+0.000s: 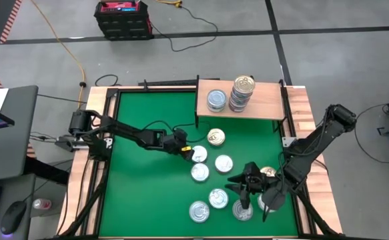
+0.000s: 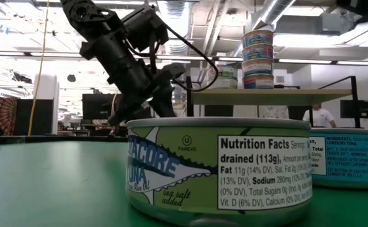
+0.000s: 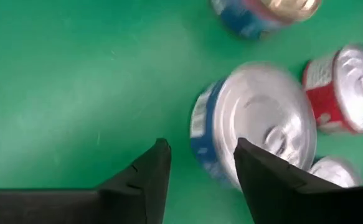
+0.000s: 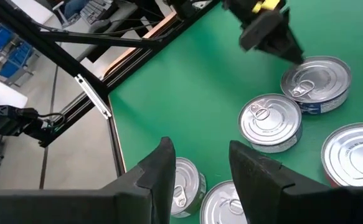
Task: Stack canned seafood by type on shelf
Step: Put the blue tuna can on the shelf
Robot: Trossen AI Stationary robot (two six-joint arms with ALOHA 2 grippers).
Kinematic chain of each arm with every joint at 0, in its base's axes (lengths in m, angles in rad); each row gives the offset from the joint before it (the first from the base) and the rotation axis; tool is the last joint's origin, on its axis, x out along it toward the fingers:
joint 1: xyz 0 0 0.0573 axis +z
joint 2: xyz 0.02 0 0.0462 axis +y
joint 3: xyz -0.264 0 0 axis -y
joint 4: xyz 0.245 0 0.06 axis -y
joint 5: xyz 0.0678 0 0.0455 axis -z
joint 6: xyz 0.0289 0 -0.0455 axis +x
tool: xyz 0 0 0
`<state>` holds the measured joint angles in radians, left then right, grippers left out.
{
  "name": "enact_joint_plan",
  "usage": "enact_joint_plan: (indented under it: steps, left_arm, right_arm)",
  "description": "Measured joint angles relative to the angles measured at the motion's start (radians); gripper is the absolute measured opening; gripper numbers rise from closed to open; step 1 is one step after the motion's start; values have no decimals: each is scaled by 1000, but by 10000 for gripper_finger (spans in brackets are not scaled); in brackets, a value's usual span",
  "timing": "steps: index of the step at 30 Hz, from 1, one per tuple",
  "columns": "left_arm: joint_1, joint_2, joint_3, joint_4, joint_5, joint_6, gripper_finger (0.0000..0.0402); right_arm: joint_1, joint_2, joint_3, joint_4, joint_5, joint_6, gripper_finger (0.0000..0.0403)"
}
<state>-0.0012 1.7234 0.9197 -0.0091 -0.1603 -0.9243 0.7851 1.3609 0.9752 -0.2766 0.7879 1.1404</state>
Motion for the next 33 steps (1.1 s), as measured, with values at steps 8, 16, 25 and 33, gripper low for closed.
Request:
enact_joint_plan:
  steps: [8,16,25,33]
  left_arm:
    - [-28,42,3,28,6,-20,110]
    - [-15,36,4,1,42,-21,6]
    - [19,15,2,-35,102,6,1]
    - [21,-85,-4,-64,14,149,0]
  right_arm:
    - [-3,0,0,17,-4,-16,175]
    - [0,0,0,28,-15,-15,175]
    - [0,0,0,26,-30,-15,175]
    - [-9,0,0,-13,-30,-15,175]
